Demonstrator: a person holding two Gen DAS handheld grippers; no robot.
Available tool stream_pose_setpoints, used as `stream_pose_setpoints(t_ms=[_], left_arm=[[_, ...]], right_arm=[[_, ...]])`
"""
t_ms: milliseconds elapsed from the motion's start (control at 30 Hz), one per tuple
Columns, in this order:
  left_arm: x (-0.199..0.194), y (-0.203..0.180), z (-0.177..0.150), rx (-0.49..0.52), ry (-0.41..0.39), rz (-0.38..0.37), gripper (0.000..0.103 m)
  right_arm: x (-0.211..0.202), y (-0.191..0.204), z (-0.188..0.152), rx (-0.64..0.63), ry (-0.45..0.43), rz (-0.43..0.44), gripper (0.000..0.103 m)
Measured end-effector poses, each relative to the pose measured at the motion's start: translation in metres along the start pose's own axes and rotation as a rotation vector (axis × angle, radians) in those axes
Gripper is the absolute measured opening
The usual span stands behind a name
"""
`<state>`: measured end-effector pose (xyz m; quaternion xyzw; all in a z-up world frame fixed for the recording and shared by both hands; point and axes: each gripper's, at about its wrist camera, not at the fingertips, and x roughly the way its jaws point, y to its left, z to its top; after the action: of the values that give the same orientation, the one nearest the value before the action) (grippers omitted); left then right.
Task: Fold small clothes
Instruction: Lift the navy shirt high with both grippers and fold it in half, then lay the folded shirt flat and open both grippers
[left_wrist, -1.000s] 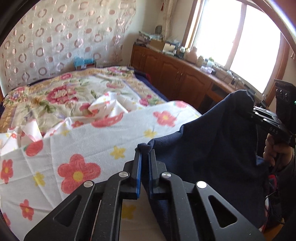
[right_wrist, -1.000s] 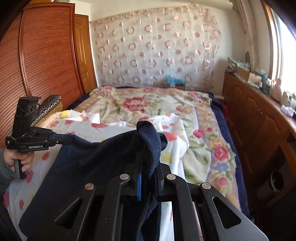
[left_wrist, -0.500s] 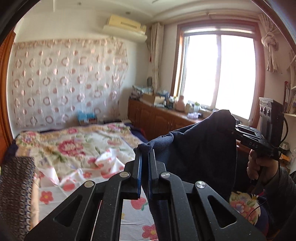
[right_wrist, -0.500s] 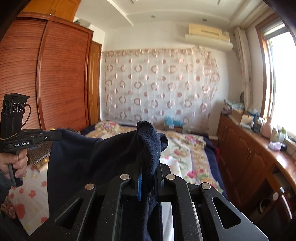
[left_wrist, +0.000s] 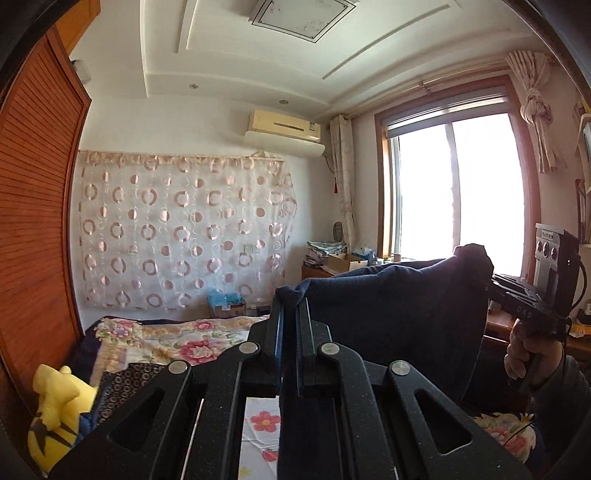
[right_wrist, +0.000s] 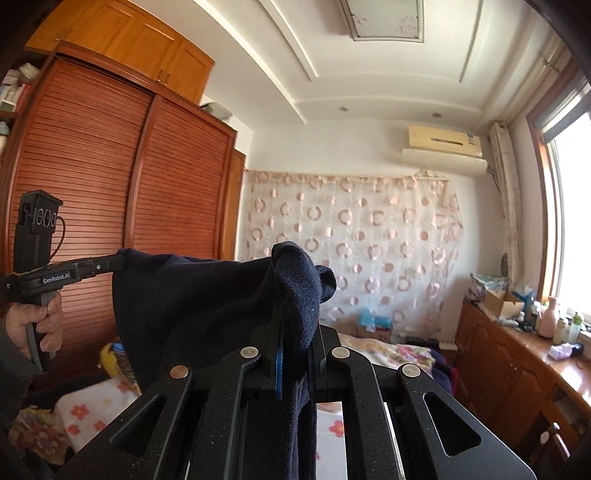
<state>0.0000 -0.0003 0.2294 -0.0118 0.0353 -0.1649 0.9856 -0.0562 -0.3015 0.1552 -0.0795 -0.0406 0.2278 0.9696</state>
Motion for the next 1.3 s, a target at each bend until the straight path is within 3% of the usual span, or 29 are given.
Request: stream_pose_setpoints(t_ms=[167,333,367,433,500,567,633,667,733,800,1033,1167,1300], left_arm=[[0.008,0.021,-0.008,0.008,0.024,0.058,0.006],[0.071,0.052,-0.056,-0.012,0.158,0.124,0.006],[0.091,0.06,-0.072,0.003,0.21,0.144,0.006],[0.139,0.081,-0.117,0.006,0.393,0.178,0.009],[0.166,0.102,-0.166,-0.073,0.527,0.171,0.014],[0.169,0.11,-0.196,-0.089,0.555,0.171,0.024],[0.17,0.115,-0.221,-0.095,0.589,0.172,0.042],[0.166,0.118,-0.23,-0.104,0.601,0.169,0.047],[0.161,0.119,-0.244,-0.115,0.62,0.166,0.069],[0.154,0.117,-0.252,-0.113,0.627,0.157,0.074],[0.104,0.084,-0.261,-0.134,0.61,0.113,0.077],[0.078,0.067,-0.268,-0.134,0.618,0.094,0.077],[0.064,0.054,-0.276,-0.132,0.632,0.083,0.077]], right_arm=[[0.012,-0.011,-0.014,-0.008,0.022,0.068,0.009],[0.066,-0.039,-0.04,0.024,0.153,0.075,0.009],[0.087,-0.046,-0.05,0.049,0.197,0.08,0.009],[0.14,-0.061,-0.078,0.095,0.342,0.105,0.011],[0.193,-0.077,-0.116,0.172,0.527,0.135,0.016],[0.225,-0.088,-0.156,0.163,0.623,0.048,0.016],[0.236,-0.097,-0.182,0.151,0.662,0.027,0.017],[0.238,-0.102,-0.192,0.166,0.676,0.019,0.017],[0.236,-0.11,-0.209,0.191,0.697,0.017,0.019],[0.234,-0.107,-0.211,0.183,0.705,0.012,0.019],[0.217,-0.053,-0.187,0.142,0.684,0.054,0.02],[0.171,-0.037,-0.203,0.128,0.695,0.087,0.04],[0.146,-0.036,-0.208,0.139,0.72,0.114,0.041]])
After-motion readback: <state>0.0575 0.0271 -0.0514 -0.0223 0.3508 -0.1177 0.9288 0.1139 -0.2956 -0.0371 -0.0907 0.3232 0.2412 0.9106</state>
